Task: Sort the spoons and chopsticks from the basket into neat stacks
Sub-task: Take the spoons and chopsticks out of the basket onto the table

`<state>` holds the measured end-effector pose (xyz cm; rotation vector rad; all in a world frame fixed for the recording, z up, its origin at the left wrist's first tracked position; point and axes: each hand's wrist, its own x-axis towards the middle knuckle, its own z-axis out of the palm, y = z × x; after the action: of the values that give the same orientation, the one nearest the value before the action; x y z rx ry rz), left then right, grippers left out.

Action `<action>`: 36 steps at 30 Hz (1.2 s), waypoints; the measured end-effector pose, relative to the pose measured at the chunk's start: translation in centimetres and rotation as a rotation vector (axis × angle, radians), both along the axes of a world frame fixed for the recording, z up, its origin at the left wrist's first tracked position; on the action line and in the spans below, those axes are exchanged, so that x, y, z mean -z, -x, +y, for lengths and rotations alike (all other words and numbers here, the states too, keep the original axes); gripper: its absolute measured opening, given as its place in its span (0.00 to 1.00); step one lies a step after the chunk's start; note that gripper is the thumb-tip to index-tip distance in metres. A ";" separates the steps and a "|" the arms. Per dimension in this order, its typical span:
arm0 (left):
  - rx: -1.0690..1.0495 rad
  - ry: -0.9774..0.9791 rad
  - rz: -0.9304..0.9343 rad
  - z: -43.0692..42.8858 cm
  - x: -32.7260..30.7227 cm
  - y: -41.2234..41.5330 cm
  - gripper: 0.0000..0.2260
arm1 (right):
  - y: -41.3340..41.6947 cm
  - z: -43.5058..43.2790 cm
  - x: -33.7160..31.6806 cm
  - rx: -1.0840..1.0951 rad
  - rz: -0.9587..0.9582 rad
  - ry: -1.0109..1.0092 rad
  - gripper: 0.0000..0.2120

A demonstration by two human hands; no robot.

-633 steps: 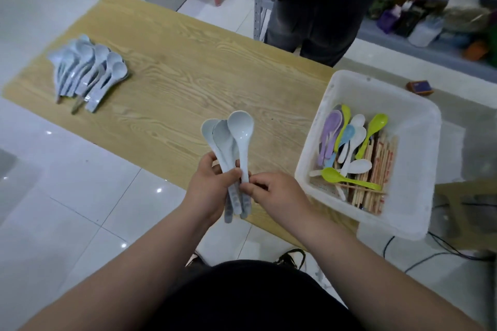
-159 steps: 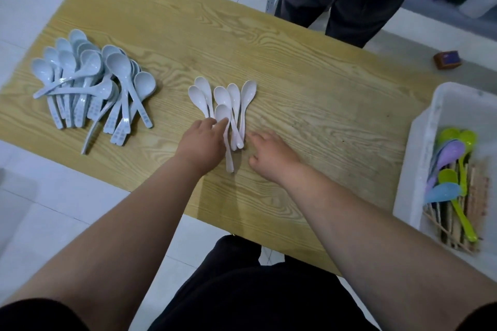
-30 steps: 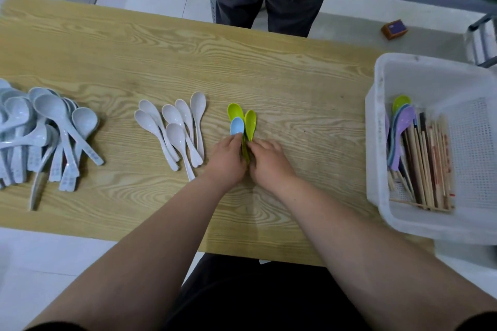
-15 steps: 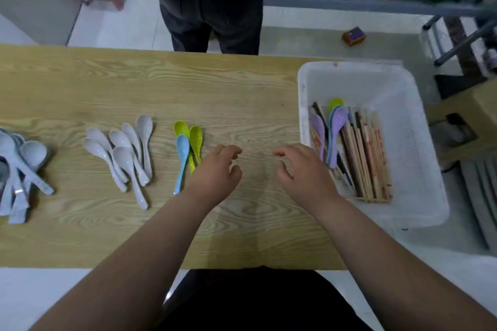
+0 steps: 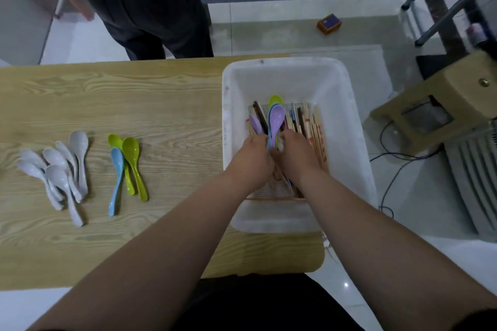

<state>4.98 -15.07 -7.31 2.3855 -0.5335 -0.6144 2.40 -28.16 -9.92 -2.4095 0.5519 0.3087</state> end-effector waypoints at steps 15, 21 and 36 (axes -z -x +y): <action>0.058 -0.645 0.107 -4.4 5.1 -2.2 0.18 | -1.0 -2.3 2.3 -0.005 0.244 -0.014 0.14; -0.328 -0.404 0.282 -5.1 3.1 -1.9 0.18 | -0.5 -3.1 1.4 0.069 0.245 -0.116 0.11; -0.811 0.771 0.786 -1.1 -1.2 1.6 0.03 | 5.8 -0.8 -4.7 0.204 0.013 -0.670 0.08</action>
<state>3.41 -16.22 -6.13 1.2852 0.4641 -0.7095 -3.40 -28.96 -5.19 -1.6938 0.5827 0.3536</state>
